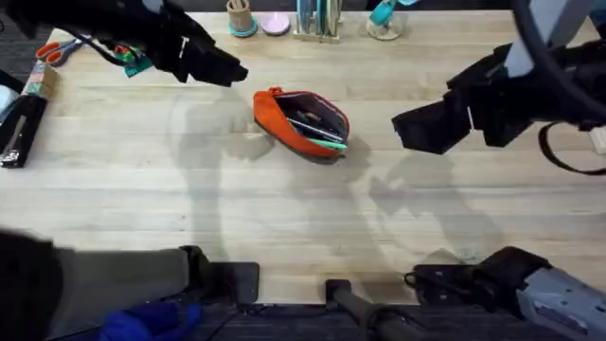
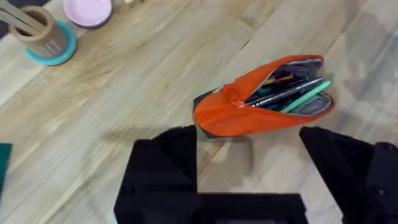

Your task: Unzip the bag, pick up the pens from the table one at a time and place them inside, then zip the bag closed.

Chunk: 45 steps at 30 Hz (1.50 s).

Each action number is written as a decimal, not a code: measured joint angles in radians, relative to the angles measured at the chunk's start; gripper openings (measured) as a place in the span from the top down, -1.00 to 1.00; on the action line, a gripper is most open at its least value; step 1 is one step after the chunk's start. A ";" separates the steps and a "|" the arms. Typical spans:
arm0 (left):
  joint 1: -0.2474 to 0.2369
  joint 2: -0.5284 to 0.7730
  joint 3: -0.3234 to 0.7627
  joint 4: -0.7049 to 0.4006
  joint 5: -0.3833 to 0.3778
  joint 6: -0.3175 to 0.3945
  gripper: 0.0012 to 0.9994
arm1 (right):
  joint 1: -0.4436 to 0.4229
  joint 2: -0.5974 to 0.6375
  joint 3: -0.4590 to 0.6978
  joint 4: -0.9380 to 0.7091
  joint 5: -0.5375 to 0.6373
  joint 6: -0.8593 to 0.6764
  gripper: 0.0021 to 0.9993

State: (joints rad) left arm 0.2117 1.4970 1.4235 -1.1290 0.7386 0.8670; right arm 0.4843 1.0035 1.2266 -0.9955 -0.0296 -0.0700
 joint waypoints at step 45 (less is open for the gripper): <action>0.189 0.191 0.000 -0.030 0.211 0.219 -0.99 | 0.000 0.000 0.000 0.013 0.000 0.122 -0.99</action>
State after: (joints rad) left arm 0.4007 1.6878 1.4231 -1.1591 0.9493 1.0859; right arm 0.4843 1.0038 1.2266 -0.9825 -0.0299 0.0517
